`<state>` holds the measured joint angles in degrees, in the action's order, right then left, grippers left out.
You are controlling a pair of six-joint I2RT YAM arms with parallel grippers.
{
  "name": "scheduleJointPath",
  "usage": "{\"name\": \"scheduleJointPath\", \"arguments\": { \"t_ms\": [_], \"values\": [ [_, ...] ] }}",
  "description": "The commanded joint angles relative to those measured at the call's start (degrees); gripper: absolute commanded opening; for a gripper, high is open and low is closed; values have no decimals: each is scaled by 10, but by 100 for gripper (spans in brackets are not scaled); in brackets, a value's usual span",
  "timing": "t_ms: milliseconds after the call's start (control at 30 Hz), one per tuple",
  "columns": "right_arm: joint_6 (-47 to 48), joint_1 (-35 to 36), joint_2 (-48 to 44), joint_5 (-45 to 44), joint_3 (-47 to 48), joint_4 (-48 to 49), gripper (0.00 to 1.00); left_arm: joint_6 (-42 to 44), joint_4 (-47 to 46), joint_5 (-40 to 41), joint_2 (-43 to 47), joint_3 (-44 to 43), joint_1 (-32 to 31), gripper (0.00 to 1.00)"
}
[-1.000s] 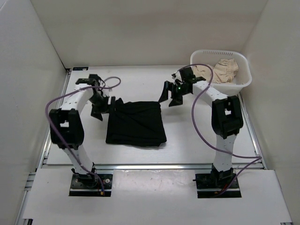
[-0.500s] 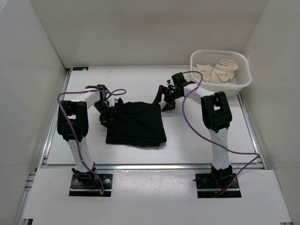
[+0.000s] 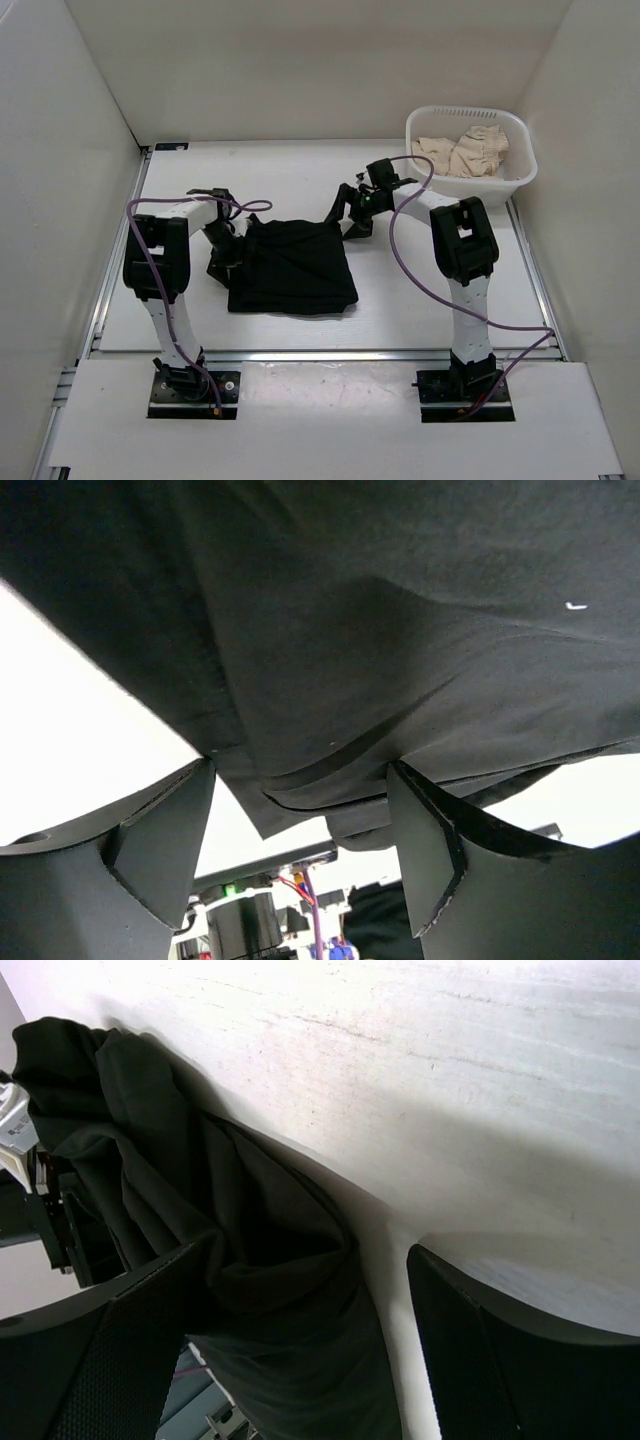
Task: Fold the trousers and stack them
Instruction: Fold the trousers
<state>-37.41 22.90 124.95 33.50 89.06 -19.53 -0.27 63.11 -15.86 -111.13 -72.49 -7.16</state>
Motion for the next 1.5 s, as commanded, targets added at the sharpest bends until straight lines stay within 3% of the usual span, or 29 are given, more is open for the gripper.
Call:
{"name": "scheduleJointPath", "arguments": {
  "t_ms": [0,167,300,333,367,433,500,567,600,633,767,1000,1167,1367,1467],
  "values": [
    [-10,1,-46,3,-13,7,87,3,-13,27,40,-1,0,81],
    [-23,1,-52,14,-48,23,87,3,23,-89,21,8,0,71],
    [-23,1,-52,14,-59,37,91,3,34,-120,-2,2,0,59],
    [-28,1,-52,21,-59,42,91,3,39,-131,-17,10,0,52],
    [-39,1,-52,21,-64,58,91,3,39,-155,-22,27,0,32],
    [-59,1,-47,38,-70,77,88,3,33,-155,-22,33,0,14],
    [-66,1,-42,45,-78,90,84,3,33,-149,-17,24,0,14],
    [-73,7,-42,45,-83,96,70,3,42,-128,0,11,0,14],
    [-73,7,-42,50,-83,102,61,3,49,-117,7,-7,0,14],
    [-83,7,-42,50,-88,109,40,3,57,-105,13,-17,0,14],
    [-120,7,-50,29,-108,121,0,3,112,-41,59,-64,6,14],
    [-199,-14,-175,-125,-213,158,0,3,123,48,123,-42,19,14],
    [-119,-8,-151,-146,-125,35,0,3,105,50,128,34,29,14],
    [-100,-8,-94,-144,-94,18,0,3,39,76,112,65,36,14],
    [-94,-8,-80,-138,-94,12,16,3,39,51,95,48,36,39]
  ]
}}
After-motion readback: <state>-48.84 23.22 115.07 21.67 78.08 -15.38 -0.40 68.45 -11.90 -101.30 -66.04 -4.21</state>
